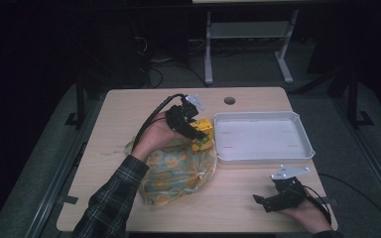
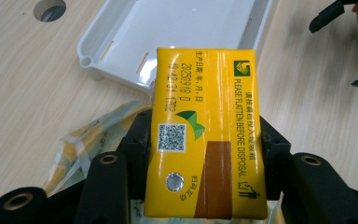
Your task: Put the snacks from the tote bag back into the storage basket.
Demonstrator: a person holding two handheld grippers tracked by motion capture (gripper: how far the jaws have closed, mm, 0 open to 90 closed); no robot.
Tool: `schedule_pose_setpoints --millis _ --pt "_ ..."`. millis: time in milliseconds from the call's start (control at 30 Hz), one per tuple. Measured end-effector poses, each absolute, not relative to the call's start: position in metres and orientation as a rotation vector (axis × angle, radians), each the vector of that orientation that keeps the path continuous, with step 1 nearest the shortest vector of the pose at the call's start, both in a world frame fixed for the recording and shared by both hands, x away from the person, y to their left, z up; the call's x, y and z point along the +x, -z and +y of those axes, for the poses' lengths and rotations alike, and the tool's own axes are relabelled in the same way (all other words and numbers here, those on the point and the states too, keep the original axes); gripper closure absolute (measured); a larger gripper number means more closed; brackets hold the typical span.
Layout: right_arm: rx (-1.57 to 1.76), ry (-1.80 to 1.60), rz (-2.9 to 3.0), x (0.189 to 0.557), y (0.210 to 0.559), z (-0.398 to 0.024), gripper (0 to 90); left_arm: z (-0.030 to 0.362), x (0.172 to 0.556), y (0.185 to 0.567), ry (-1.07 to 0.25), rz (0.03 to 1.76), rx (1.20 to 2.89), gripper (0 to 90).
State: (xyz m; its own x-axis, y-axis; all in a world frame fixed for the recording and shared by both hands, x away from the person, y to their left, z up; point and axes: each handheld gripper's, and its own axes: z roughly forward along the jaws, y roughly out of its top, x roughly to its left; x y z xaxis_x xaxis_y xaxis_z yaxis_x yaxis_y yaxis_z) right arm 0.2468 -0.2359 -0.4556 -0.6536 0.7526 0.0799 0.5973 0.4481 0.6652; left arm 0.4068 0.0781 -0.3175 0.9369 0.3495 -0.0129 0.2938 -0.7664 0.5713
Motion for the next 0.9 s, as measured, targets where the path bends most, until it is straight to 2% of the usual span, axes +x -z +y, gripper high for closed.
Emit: schedule_pose_setpoints --millis 900 --pt "1.170 -1.008 2.473 0.246 0.455 -0.236 4.3 0.033 0.410 0.325 -0.113 0.473 2.468 50.5"
